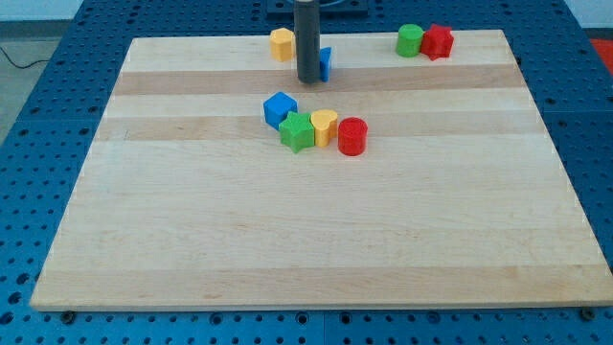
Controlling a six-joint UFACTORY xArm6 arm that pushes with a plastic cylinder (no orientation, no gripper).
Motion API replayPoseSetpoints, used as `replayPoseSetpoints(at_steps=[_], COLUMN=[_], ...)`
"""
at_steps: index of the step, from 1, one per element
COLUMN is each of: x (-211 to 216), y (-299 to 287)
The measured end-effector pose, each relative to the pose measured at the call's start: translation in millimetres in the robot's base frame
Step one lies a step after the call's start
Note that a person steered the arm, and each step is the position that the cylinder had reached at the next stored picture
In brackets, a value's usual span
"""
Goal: Move the blue triangle to the right bottom of the yellow hexagon
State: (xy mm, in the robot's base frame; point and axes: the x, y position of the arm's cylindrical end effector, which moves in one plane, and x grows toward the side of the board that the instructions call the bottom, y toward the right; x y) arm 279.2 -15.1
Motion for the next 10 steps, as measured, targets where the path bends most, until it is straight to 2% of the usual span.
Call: replayPoseSetpoints(at_steps=[1,2,3,4,5,7,8,9,10], x=[5,49,65,41,13,-23,-11,27,31], y=[-3,-8,22,39,28,-23,-23,-9,19])
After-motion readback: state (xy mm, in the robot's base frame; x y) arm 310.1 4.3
